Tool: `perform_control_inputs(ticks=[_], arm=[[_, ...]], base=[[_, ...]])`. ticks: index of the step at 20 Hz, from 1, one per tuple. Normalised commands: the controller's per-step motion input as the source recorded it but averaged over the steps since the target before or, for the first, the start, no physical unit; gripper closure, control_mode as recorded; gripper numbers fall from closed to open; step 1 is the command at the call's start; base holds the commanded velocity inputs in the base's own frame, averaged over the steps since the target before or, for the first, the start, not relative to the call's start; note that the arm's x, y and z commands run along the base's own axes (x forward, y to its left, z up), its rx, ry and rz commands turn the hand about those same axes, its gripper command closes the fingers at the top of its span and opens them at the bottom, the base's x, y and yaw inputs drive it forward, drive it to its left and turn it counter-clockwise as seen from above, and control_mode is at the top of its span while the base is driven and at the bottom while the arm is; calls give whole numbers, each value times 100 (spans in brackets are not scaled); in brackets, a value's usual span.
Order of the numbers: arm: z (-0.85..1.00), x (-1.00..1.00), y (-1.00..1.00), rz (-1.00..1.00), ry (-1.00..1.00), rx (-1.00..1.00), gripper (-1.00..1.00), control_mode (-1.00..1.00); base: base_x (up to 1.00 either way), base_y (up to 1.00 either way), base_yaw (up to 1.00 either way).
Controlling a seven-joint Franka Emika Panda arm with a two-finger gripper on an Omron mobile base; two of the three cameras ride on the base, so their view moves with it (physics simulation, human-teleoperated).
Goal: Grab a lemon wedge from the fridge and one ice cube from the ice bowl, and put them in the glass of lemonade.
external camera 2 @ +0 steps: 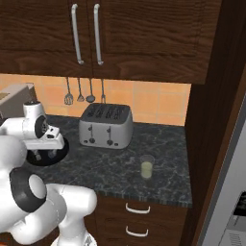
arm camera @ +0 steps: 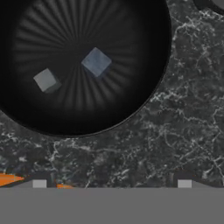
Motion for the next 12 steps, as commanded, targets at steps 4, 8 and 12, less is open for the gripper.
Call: perform_control_inputs(ticks=[4,8,12], arm=[[-19,32,15,5,1,0,-100,-100],[0,26,28,3,3,-1,-100,-100],[-7,29,23,1,2,-1,-100,-100]], base=[[0,0,0],[0,0,0],[0,0,0]])
